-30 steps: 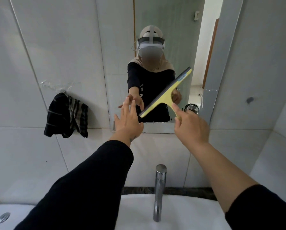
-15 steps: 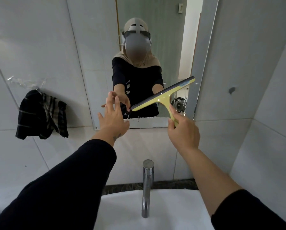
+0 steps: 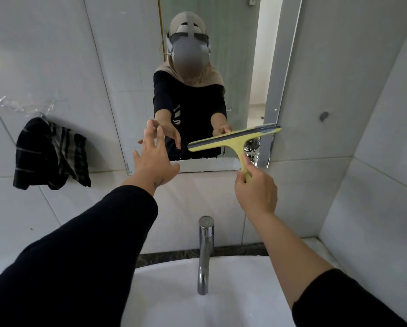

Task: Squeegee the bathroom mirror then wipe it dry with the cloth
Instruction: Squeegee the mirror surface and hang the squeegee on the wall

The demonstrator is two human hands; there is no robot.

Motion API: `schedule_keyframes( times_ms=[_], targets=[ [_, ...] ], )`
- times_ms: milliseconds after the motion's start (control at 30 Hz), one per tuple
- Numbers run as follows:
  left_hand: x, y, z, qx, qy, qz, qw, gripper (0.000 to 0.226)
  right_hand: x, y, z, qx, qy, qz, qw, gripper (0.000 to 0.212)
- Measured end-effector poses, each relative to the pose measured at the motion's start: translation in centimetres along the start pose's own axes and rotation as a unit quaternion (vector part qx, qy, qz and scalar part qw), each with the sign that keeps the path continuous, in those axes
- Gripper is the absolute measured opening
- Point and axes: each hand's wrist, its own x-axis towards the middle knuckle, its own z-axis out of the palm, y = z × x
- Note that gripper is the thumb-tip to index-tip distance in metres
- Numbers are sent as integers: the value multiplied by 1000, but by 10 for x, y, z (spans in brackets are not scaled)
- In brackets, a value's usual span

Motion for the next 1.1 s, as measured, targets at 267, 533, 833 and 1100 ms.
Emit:
schedule_keyframes(
  times_ms=[267,533,833,1100],
  targets=[
    [-7,-5,-22,-11,55,-37,998,86,-9,-37,-9,-113,-31,-157,981,49],
    [-22,-47,-40,-2,72,-72,995,85,1,-103,22,-167,-55,-319,931,54],
    [-27,-79,-45,15,68,-106,992,83,18,-171,29,-267,-66,-456,846,61],
    [-20,-66,-39,-4,57,-80,995,84,36,-168,29,-307,-67,-433,845,53]
  ],
)
